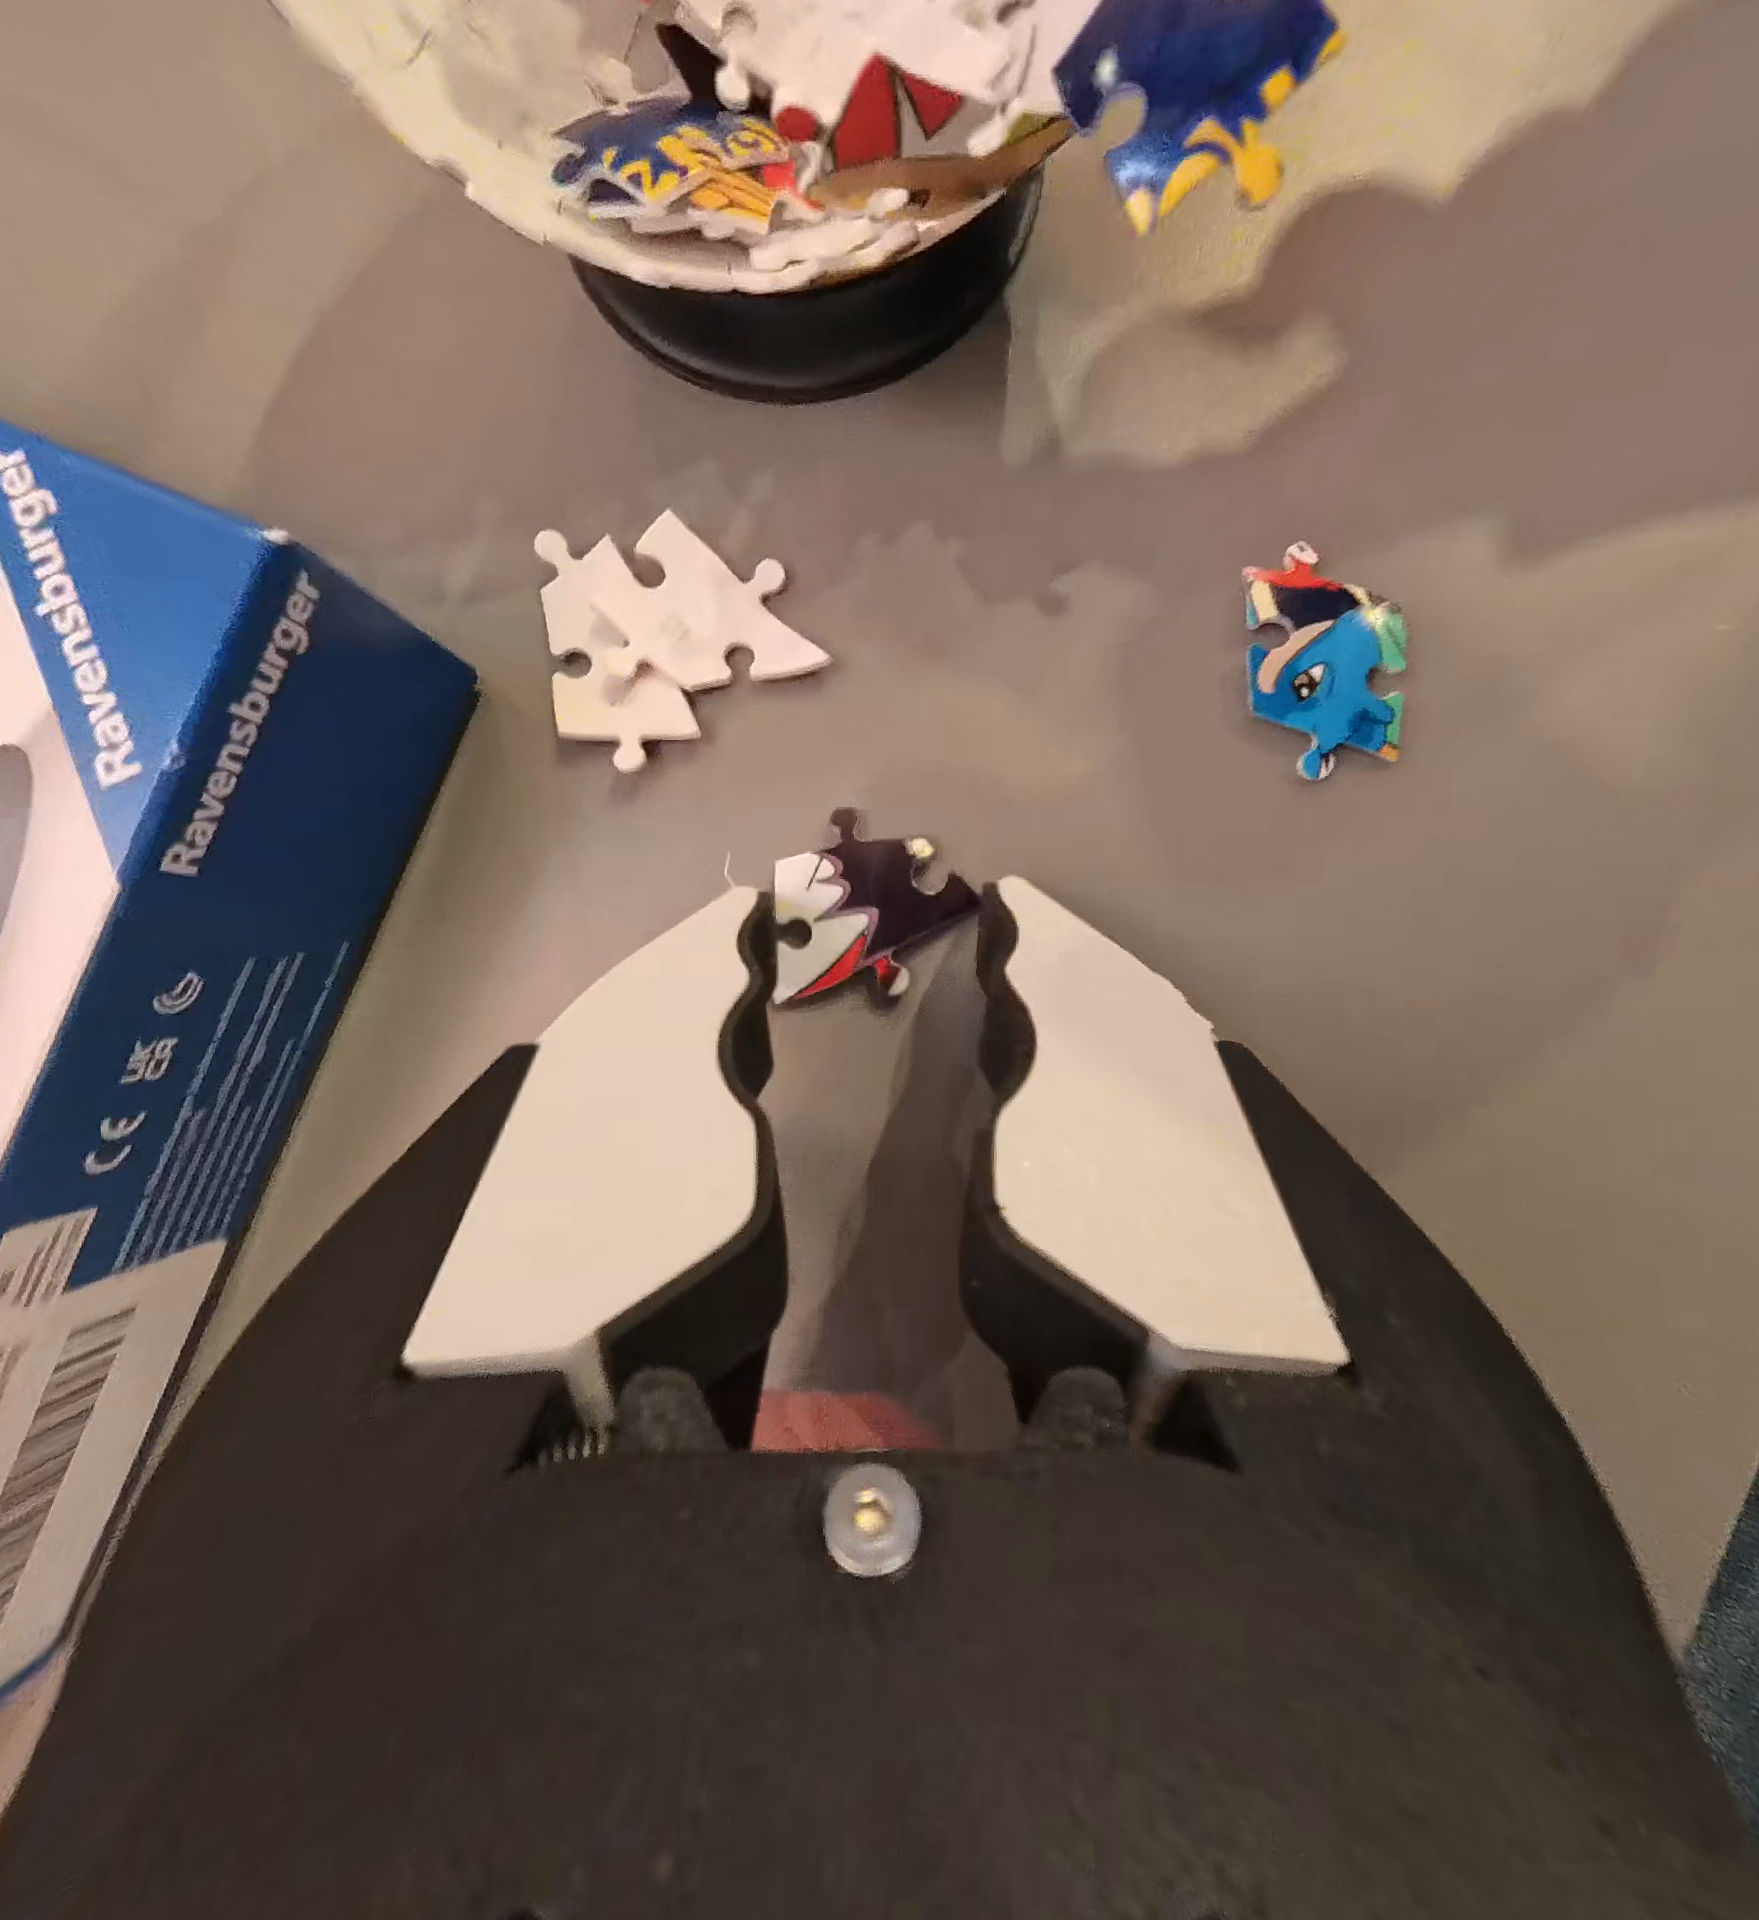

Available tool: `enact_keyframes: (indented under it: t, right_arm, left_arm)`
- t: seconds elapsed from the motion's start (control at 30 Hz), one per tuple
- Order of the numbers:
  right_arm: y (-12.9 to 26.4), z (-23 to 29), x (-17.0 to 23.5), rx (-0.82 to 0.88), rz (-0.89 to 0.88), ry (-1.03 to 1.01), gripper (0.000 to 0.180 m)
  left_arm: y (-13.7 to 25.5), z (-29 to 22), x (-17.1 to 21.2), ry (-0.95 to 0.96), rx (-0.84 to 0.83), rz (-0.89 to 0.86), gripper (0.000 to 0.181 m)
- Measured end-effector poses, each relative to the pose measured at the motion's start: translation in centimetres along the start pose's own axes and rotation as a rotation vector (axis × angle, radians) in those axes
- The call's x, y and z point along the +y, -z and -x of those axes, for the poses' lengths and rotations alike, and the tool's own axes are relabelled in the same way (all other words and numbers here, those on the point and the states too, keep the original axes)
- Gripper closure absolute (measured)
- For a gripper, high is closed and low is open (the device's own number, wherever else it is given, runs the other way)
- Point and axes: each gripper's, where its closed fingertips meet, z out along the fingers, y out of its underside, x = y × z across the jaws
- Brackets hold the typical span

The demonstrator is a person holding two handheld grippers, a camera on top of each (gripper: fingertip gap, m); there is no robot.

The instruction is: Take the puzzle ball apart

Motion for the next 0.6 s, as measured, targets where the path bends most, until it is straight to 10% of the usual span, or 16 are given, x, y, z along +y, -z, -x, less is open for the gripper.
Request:
enact_keyframes:
  t: [0.27,0.6]
  right_arm:
    - [-0.7,4.1,0.0,-0.162,-0.014,-0.024,0.139]
    - [-5.7,14.0,0.7,-0.587,0.029,-0.271,0.145]
  left_arm:
    - [1.1,-0.6,-1.2,-0.085,-0.055,-0.084,0.145]
    - [8.7,-7.6,-13.9,-0.549,-0.259,-0.454,0.145]
